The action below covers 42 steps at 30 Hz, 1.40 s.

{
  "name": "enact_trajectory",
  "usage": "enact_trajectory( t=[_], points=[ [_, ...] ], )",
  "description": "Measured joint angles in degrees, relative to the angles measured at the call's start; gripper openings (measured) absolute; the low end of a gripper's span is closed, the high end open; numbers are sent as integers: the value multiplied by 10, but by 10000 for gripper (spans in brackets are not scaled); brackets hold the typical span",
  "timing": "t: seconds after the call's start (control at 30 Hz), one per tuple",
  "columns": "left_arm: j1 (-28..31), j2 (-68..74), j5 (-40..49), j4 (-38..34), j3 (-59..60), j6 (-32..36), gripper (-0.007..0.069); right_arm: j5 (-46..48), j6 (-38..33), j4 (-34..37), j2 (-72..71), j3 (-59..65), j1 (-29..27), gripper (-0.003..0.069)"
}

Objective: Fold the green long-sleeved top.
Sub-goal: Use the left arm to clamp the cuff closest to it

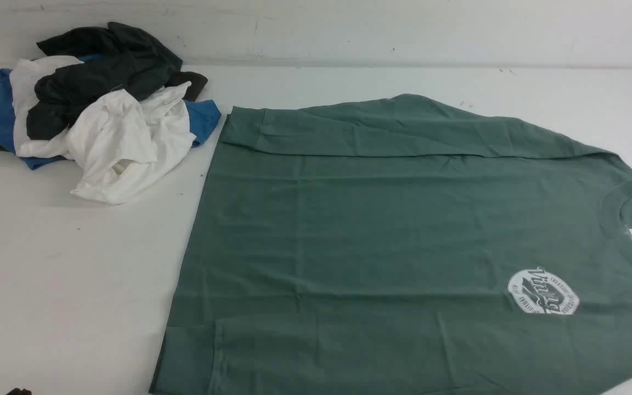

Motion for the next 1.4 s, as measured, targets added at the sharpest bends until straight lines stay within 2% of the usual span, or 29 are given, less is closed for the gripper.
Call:
enact_trajectory(
  t=[1.03, 1.1, 1.23, 1.27, 1.4],
  points=[
    [0, 0, 0, -7, 0, -2, -14, 0, 0, 0, 0, 0, 0, -15],
    [0, 0, -7, -28, 0, -4, -14, 0, 0, 0, 0, 0, 0, -15],
    [0, 0, -50, -131, 1, -4, -14, 0, 0, 0, 0, 0, 0, -15],
    [0, 0, -56, -136, 1, -4, -14, 0, 0, 0, 0, 0, 0, -15],
    [0, 0, -138, -224, 1, -4, -14, 0, 0, 0, 0, 0, 0, -15]
  ],
)
